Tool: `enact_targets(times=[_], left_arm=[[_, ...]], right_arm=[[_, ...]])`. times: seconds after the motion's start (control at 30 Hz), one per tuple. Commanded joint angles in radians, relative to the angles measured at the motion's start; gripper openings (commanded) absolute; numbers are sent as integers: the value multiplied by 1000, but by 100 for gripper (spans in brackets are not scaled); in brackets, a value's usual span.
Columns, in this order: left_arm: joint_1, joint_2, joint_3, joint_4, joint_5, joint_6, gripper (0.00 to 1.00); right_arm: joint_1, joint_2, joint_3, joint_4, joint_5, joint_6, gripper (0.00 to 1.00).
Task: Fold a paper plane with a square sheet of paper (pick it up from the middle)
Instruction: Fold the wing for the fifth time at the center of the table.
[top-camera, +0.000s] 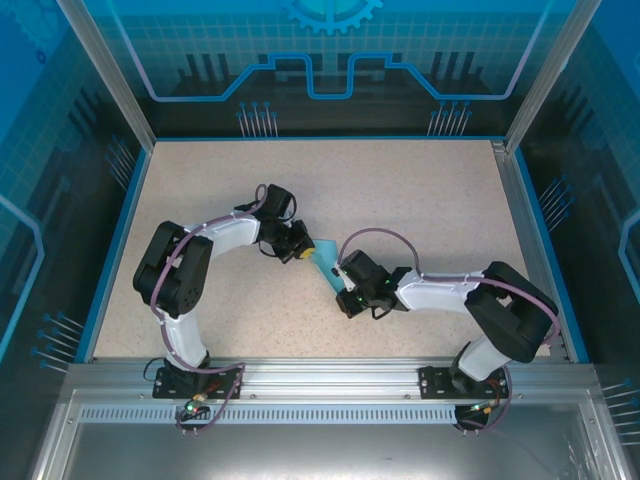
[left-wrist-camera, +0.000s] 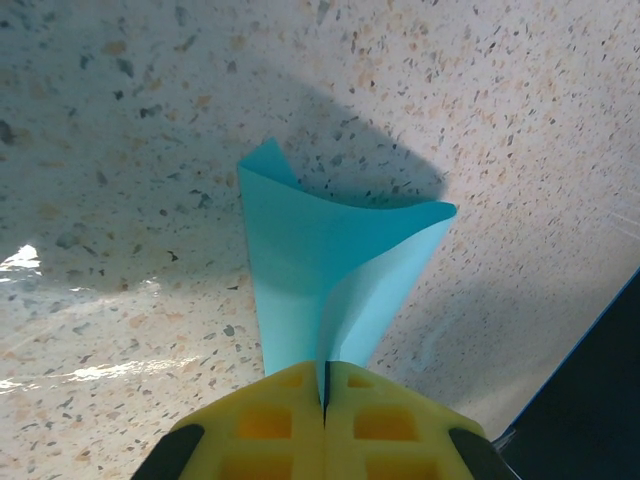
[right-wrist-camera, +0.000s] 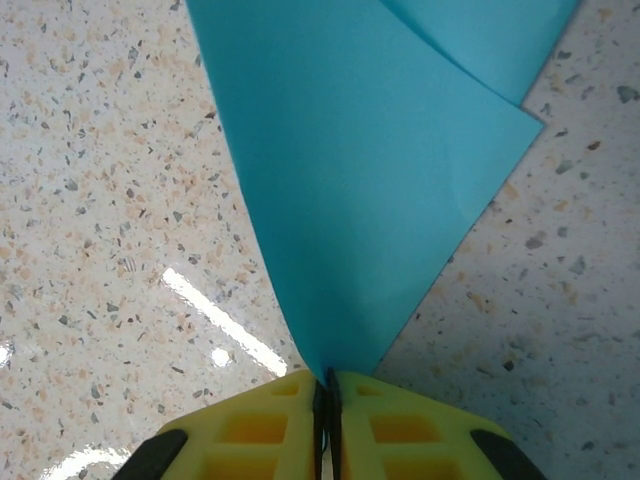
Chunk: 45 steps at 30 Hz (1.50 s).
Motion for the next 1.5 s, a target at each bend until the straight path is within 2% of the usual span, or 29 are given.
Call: enact_targets(times=[0.0,0.23,0.43,0.53,0.8,0.87,1.07,1.27,1.47], left_arm=[[-5,18,23,-37,17,20,0],[-5,21,29,-39,18,22,0],[-5,22,30,-41,21,23,0],[-5,23,32,-41,20,22,0],[-5,18,33,-39,23,17,0],[-5,17,35,-41,24,17,0],[-5,14,35,-48,24,22,0],[-4,9,29,-49,21,22,0],[-5,0,24,-48,19,20,0]], right_arm=[[-6,1,23,-61,5,-10,14],[-51,-104,14,-58,-70,-3,27],[-62,-170,3,-30,-78,-25,46],[-27,-140,30,-37,-30,-54,48],[136,-5,149,-106,300,-114,51],[154,27,170,-113,353,-114,51],[178,112,225,-110,391,-114,44],[185,119,229,-99,409,-103,27],[185,122,226,-110,423,-100,16]])
